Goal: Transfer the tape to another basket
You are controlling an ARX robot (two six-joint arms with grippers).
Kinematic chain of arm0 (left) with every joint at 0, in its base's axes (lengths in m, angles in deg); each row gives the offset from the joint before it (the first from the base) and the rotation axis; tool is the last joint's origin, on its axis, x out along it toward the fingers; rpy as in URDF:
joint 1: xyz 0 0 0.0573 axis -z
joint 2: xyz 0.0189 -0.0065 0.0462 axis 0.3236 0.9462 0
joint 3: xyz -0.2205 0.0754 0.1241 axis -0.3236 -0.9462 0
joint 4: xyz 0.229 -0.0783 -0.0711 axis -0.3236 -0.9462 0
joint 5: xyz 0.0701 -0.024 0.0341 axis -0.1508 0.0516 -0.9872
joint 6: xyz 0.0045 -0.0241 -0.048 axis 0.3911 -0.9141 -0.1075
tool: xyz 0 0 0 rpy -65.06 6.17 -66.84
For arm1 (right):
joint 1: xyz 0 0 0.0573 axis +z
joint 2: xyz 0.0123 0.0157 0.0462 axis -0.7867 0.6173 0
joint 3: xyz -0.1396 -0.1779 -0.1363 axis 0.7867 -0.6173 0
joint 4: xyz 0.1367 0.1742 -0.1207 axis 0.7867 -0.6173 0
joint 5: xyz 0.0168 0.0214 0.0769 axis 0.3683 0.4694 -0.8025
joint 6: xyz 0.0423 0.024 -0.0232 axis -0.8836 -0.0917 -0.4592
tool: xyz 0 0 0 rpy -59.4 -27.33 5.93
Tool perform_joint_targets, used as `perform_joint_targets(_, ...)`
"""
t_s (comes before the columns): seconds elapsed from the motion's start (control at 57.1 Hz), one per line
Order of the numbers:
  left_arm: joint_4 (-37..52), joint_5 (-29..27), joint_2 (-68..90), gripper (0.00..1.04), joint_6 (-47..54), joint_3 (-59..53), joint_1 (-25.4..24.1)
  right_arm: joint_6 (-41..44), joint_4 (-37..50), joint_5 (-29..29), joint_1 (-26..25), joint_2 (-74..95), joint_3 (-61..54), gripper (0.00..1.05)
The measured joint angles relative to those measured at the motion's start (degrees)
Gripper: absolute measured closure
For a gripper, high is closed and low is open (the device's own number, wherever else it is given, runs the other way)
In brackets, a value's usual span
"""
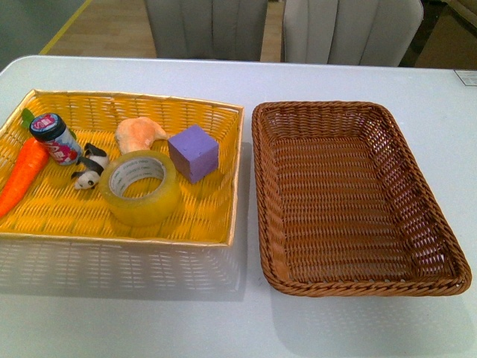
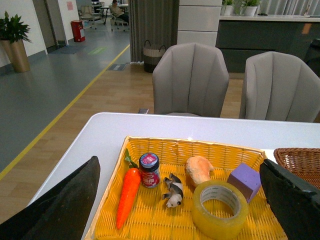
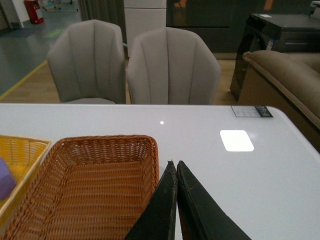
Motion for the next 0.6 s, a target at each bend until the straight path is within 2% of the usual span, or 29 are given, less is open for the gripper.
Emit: perform_joint_targets(0.595, 0.0, 0.0, 0.0, 0.09, 0.0, 0.0, 0.0, -0.02, -21.31, 0.04, 0.07, -24.11, -1.01, 1.03)
